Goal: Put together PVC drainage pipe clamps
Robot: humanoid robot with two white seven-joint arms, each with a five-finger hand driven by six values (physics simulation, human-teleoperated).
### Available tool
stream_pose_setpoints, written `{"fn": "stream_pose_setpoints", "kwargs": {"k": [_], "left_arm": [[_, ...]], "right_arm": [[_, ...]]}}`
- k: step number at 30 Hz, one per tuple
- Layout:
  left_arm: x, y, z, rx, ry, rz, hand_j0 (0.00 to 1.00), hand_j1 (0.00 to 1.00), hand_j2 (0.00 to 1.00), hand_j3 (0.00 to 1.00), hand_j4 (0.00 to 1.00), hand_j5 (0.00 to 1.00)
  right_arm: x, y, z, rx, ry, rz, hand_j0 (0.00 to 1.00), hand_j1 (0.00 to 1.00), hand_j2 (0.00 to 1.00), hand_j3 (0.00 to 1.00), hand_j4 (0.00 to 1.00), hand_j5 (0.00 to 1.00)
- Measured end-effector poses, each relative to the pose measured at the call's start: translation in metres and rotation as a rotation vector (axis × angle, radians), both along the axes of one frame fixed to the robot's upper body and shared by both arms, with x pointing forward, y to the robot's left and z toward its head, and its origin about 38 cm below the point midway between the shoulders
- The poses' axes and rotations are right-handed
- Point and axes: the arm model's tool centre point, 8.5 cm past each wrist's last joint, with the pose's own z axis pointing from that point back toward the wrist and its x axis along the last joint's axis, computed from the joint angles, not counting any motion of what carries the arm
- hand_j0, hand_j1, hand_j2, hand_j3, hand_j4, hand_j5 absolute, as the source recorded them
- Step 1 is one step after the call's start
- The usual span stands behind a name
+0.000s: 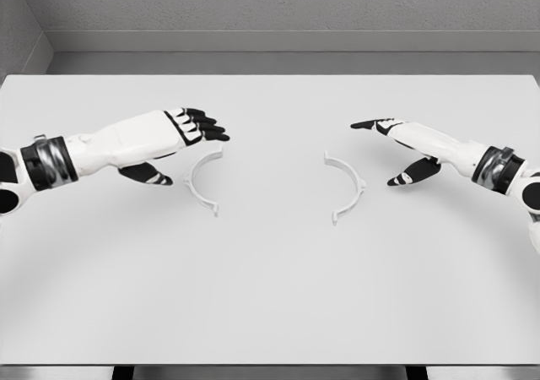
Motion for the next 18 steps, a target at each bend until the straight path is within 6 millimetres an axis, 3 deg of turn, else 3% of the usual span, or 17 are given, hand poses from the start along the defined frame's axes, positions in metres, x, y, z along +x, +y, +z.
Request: {"fn": "stream_pose_setpoints", "kwargs": {"k": [11, 18], "left_arm": [[0.015, 0.011, -0.025, 0.024, 0.054, 0.069, 1.0, 1.0, 1.0, 1.0, 1.0, 1.0], [0.026, 0.006, -0.039, 0.042, 0.065, 0.1, 1.0, 1.0, 1.0, 1.0, 1.0, 1.0]], "right_arm": [[0.001, 0.027, -0.009, 0.012, 0.009, 0.045, 1.0, 1.0, 1.0, 1.0, 1.0, 1.0], [0.003, 0.048, -0.012, 0.026, 0.009, 0.077, 1.0, 1.0, 1.0, 1.0, 1.0, 1.0]]}}
